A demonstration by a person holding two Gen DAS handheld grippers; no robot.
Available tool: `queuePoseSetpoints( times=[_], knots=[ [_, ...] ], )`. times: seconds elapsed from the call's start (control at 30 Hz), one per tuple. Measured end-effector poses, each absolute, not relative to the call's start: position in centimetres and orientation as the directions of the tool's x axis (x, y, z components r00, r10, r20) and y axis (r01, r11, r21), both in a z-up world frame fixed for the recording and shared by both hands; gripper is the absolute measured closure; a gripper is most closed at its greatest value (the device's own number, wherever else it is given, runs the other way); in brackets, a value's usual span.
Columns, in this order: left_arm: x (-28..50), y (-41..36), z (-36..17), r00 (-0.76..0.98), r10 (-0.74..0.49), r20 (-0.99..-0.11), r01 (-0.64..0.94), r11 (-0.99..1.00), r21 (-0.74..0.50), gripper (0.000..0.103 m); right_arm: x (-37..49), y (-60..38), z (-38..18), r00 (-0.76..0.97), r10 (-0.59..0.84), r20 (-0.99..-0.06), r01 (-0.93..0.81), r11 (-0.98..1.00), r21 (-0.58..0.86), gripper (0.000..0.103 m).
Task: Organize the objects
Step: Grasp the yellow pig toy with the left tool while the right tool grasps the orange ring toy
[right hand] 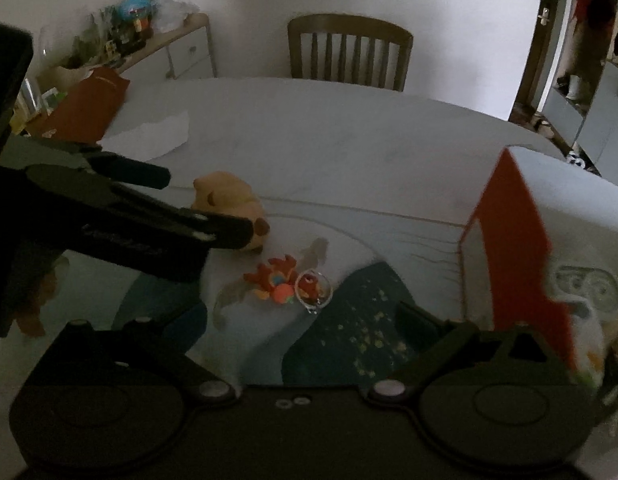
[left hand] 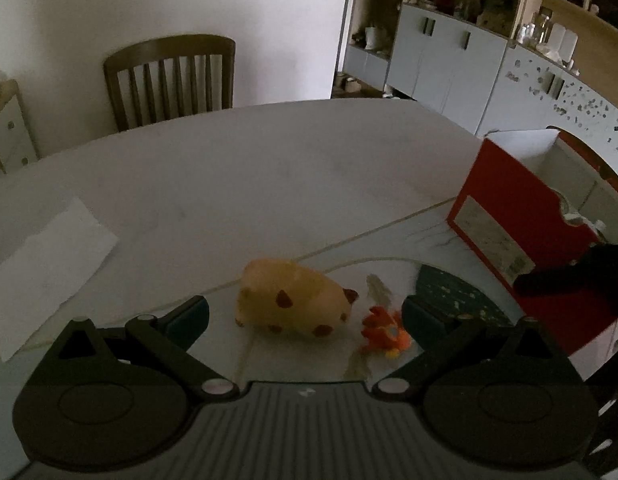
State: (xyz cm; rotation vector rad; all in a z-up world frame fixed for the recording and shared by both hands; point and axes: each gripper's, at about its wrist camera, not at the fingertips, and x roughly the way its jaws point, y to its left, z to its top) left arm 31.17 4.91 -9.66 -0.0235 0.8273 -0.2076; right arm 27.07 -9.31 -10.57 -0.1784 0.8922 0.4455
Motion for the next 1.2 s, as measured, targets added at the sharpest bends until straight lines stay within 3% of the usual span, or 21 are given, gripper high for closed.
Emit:
queuePoseSetpoints(
  times=[0.33, 0.77, 0.93, 1.0, 1.2],
  knots=[
    [34.1, 5.4, -12.0, 0.643, -0.155, -0.750, 0.137, 0.987, -0.086, 0.000, 29.1, -7.5, -13.0, 0.525, 0.299, -0.797, -0.442, 0.896, 0.045, 0.009],
    [35.0, 4.9, -12.9, 0.656, -0.172, -0.735, 0.181, 0.981, -0.068, 0.000, 30.0, -6.8, -14.1, 0.504, 0.300, -0.810, -0.411, 0.908, 0.080, 0.029],
    [35.2, 4.9, -12.9, 0.655, -0.210, -0.726, 0.209, 0.973, -0.094, 0.015, 30.0, -6.5, -14.1, 0.517, 0.289, -0.806, -0.413, 0.909, 0.061, 0.043],
    [35.2, 4.8, -12.9, 0.649, -0.234, -0.724, 0.227, 0.968, -0.109, 0.028, 29.9, -6.4, -14.1, 0.515, 0.290, -0.807, -0.417, 0.907, 0.060, 0.043],
    [34.7, 4.4, -12.7, 0.649, -0.222, -0.727, 0.231, 0.969, -0.089, 0.032, 29.4, -6.8, -13.9, 0.513, 0.288, -0.808, -0.424, 0.904, 0.054, 0.044]
  ],
)
